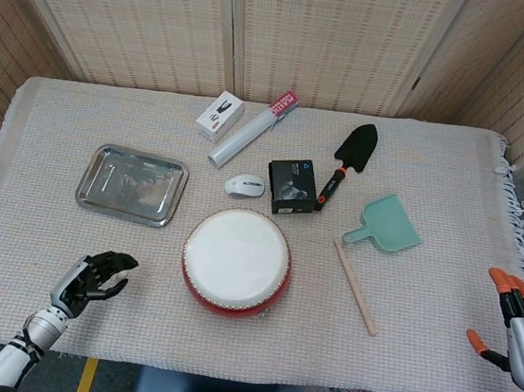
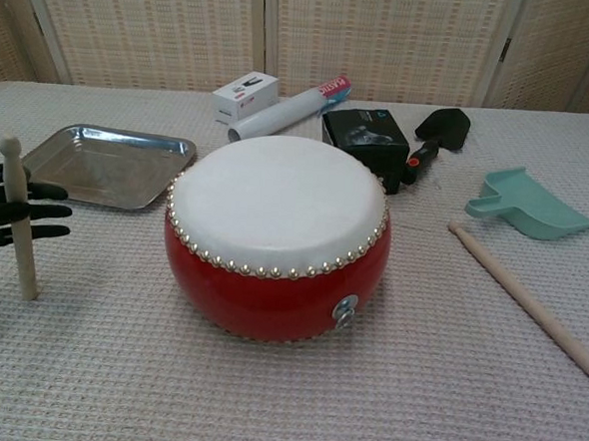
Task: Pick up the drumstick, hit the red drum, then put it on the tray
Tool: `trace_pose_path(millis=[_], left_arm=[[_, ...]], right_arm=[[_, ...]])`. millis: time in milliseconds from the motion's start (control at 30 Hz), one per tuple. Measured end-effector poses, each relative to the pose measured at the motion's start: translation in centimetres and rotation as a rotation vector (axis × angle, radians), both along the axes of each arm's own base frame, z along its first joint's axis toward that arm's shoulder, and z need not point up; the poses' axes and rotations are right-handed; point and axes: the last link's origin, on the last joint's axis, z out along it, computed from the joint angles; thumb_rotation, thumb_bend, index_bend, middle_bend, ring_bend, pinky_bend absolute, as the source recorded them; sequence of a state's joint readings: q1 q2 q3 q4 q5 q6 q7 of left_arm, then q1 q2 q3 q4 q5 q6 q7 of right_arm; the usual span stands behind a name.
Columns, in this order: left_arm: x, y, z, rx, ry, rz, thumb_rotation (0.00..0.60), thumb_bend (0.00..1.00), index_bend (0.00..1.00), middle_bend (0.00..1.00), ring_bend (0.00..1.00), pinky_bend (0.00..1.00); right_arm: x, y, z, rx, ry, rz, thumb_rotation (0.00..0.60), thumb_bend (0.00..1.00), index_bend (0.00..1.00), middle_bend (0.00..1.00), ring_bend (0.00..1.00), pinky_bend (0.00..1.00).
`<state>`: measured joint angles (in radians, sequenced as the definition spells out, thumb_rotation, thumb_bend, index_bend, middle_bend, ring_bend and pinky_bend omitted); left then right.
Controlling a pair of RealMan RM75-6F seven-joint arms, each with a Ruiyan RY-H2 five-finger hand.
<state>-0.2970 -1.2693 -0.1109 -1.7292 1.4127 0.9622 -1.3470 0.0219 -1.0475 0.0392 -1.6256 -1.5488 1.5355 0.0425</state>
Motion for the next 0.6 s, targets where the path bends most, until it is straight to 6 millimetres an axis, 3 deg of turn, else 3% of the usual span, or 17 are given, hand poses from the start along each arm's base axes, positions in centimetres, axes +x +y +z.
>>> trace_pose_path(millis=[300, 433, 600], left_arm=[[-2.0, 0.9, 0.0, -0.087, -0.259, 0.105, 0.6, 0.38, 0.59, 0.46, 0.38, 0.3], [-3.2, 1.5, -0.3, -0.106, -0.269, 0.102, 0.6, 0.38, 0.56, 0.47, 0.39, 0.31], [-3.2, 1.6, -0.6, -0.097, -0.269, 0.096, 0.6, 0.39, 0.54, 0.5, 0.44, 0.38]], right_arm=[[0.0, 0.0, 0.0, 0.0, -0.001, -0.005, 0.6, 0.2, 0.02, 0.09, 0.0, 0.02], [0.0, 0.0, 0.0, 0.0, -0.001, -0.004, 0.6, 0.2, 0.02, 0.09, 0.0, 0.02], [-0.1, 0.0, 0.0, 0.0, -0.002, -0.007, 0.6, 0.2, 0.03, 0.09, 0.0, 0.02]])
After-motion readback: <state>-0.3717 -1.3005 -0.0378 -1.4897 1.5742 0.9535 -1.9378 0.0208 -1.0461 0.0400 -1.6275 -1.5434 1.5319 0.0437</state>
